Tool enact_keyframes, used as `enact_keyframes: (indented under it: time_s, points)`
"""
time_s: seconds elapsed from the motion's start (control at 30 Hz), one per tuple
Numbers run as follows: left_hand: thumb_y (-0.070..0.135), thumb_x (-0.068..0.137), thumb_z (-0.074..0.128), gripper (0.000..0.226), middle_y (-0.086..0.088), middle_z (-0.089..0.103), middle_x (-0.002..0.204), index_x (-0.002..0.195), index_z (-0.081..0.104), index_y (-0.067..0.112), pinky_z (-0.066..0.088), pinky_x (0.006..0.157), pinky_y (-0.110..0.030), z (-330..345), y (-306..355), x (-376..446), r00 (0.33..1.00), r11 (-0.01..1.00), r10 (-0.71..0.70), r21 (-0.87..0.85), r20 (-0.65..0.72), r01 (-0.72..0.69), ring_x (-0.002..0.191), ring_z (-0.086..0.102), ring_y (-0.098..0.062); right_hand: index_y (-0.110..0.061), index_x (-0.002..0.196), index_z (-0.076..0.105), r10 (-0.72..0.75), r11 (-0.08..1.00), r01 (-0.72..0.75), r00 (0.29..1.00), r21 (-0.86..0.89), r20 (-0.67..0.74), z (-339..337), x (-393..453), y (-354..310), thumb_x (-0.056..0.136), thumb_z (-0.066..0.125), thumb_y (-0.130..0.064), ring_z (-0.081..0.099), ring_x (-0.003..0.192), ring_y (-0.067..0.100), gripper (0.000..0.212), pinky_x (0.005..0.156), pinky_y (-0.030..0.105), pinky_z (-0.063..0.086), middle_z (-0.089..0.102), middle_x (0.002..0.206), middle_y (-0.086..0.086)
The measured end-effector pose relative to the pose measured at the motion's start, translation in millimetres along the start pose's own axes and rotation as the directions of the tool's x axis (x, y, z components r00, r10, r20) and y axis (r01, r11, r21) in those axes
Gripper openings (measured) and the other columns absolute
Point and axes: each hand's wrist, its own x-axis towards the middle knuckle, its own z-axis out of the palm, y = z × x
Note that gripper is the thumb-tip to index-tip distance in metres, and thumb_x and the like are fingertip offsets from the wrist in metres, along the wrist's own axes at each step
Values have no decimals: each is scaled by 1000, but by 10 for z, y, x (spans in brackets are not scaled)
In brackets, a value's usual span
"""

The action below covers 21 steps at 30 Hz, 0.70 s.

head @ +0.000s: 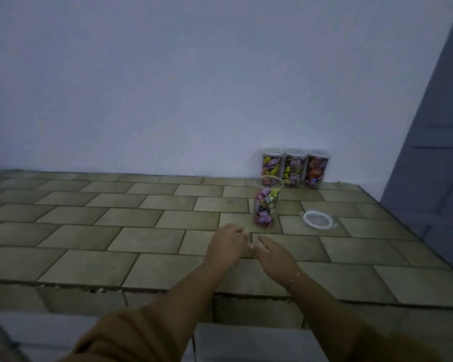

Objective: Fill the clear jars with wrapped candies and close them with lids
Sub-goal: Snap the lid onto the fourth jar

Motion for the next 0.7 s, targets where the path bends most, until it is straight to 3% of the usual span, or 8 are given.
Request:
enact_keyframes:
  time_s: [0.2,0.33,0.47,0.57,0.7]
  points:
    - [23,94,53,32,-8,59,125,120,62,7,39,93,-25,754,496,368,990,995,78,-73,120,-69,111,53,-16,-9,143,36,135,990,-137,987,-16,-85,-635,117,636,96,45,-39,31,138,20,56,110,26,23,33,151,8]
    - [20,92,55,38,-2,53,132,129,55,12,32,95,-17,1084,615,510,971,993,112,-53,209,-103,124,47,-16,-5,138,43,175,984,-175,979,7,-106,-838,219,896,98,46,-28,41,131,25,47,102,25,32,44,142,12]
    - [15,92,54,38,-4,51,135,130,53,12,32,103,-21,1305,605,768,964,993,116,-47,238,-108,126,45,-16,-9,139,42,244,969,-246,964,-2,-102,-866,444,1132,95,49,-27,40,132,24,48,106,29,31,42,145,10]
    - [16,96,49,38,-3,48,140,133,50,12,31,100,-19,1424,612,1024,949,989,148,-34,278,-144,128,44,-16,-9,139,41,250,963,-261,959,-66,-133,-919,658,1251,94,50,-22,36,135,22,48,107,26,28,39,147,9]
    - [16,96,45,39,-4,47,142,135,48,13,31,101,-20,1557,583,1379,936,983,178,-25,303,-179,129,42,-16,-17,132,50,213,940,-252,960,-231,-180,-953,1005,1445,92,48,-27,45,123,23,42,101,31,39,48,139,5]
